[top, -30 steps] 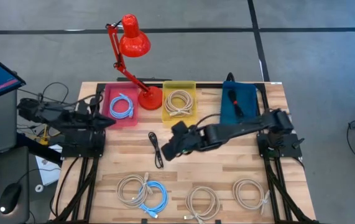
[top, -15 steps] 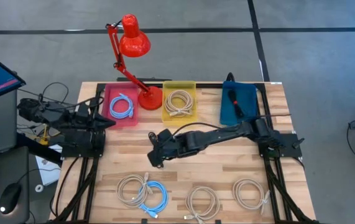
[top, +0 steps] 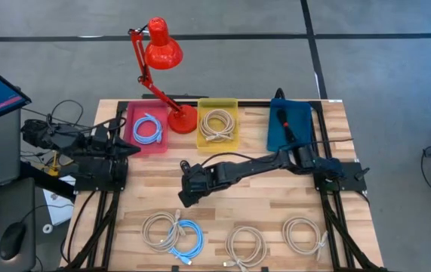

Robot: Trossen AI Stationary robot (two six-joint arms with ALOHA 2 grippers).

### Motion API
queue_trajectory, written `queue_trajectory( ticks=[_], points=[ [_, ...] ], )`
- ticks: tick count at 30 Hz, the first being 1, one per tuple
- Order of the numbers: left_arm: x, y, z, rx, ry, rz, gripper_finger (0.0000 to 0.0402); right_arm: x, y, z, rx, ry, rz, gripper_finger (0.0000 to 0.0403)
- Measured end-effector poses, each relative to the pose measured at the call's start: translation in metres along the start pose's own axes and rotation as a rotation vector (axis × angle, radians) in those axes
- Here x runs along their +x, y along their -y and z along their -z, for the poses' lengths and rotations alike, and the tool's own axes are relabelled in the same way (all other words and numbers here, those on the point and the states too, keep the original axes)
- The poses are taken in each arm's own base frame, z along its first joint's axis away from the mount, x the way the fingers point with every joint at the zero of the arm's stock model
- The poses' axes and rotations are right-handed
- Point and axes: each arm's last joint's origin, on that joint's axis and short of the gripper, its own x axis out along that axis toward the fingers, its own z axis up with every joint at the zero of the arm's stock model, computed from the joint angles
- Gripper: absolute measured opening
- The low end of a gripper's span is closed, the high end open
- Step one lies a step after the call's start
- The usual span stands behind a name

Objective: Sort HDMI cables
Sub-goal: Put the black HDMI cable into the blue bin

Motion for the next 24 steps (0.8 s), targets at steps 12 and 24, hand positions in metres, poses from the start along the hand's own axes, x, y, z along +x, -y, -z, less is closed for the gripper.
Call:
queue_trajectory(
  ticks=[12, 24],
  points=[
    [0.000, 0.000, 0.000, 0.001, -0.002, 0.002, 0.0005, 0.010, 0.005, -0.009, 0.025, -0.002, -0.029, 0.0230],
    [0.000, 0.000, 0.000, 0.001, -0.003, 0.000, 0.0005, 0.019, 0.012, -0.005, 0.024, -0.010, -0.012, 0.0209]
  ],
)
